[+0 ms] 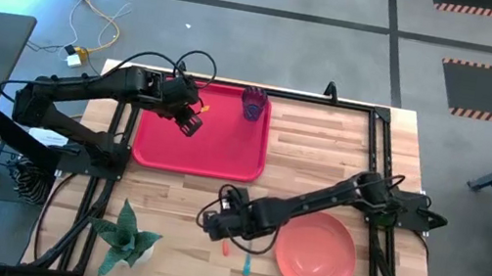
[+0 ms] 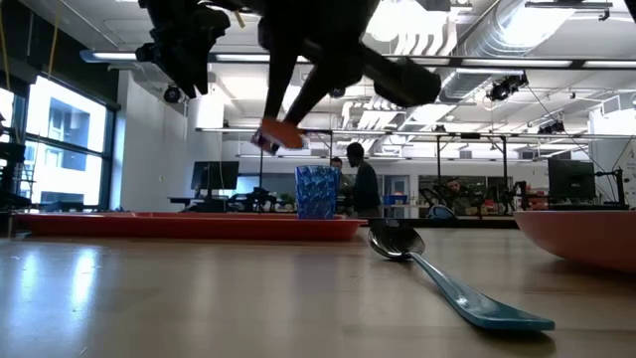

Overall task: Pick and place plate/cup/fork/spoon on tray
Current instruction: Put the orange fork on the left of the red serving tray

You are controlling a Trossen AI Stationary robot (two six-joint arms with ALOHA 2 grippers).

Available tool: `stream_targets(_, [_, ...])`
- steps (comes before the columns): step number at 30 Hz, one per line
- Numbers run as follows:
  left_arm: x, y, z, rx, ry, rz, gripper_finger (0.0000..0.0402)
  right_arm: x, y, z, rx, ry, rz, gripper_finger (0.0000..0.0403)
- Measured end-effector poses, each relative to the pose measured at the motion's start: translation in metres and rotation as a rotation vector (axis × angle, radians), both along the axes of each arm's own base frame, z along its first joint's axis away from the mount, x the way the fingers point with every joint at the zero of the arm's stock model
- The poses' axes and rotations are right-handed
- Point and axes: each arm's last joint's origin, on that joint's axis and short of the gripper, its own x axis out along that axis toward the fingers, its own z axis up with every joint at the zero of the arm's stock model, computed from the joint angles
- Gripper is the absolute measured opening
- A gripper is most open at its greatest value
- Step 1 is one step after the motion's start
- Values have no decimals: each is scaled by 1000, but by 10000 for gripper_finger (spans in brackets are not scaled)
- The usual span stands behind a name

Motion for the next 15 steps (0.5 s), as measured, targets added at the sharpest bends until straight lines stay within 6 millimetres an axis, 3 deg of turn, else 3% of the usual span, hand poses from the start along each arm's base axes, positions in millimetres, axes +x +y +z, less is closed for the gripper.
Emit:
stream_targets(5, [0, 0, 0, 0, 0, 0, 138, 3, 4, -18, 42, 22, -82, 2])
stream_targets(15, [0, 0, 0, -1, 0, -1, 138, 0, 3, -33, 51, 96, -185, 2])
